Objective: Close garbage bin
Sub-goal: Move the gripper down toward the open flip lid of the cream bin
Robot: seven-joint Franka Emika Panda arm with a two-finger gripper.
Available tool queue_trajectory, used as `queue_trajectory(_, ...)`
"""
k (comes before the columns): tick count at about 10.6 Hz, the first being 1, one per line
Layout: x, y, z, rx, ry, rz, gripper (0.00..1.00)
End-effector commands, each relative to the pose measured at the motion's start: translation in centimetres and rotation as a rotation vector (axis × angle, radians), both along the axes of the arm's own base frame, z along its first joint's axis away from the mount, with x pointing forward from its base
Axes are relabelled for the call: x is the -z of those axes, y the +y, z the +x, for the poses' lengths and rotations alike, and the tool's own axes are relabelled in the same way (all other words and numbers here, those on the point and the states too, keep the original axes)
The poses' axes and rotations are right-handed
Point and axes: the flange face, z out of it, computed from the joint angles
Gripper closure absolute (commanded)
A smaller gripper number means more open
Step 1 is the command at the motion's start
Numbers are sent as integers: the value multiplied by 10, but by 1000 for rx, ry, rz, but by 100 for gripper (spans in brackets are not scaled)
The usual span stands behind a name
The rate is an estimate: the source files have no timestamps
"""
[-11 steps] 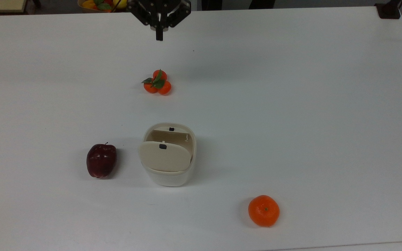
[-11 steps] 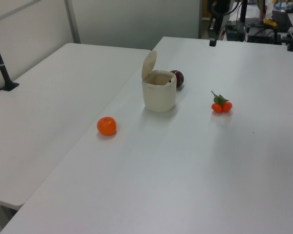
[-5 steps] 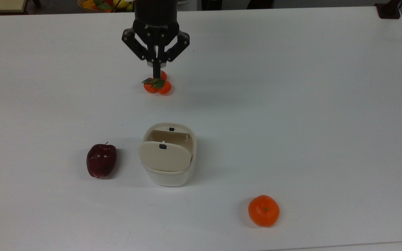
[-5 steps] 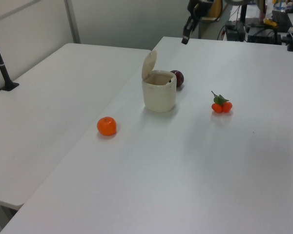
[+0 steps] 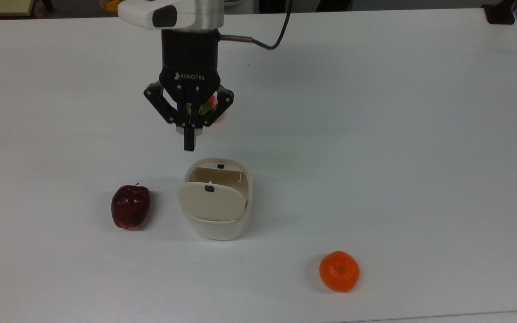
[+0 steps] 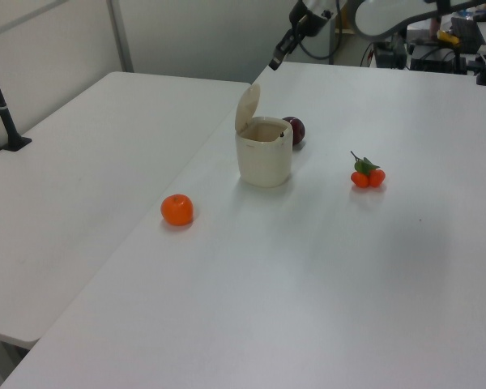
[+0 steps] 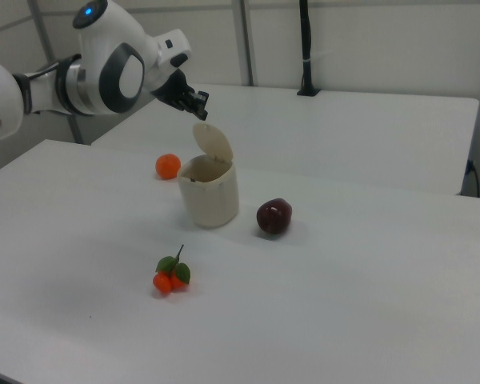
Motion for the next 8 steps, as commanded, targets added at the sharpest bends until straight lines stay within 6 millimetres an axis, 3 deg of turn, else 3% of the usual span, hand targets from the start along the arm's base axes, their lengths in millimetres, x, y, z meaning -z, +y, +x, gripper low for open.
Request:
queue_trajectory(1,15,-1,18,-3,-160,18,100)
queue_trajectory(4,41,4,29,18,-200,67,100)
queue_trajectory(8,47,9,31,97,-211,160,100)
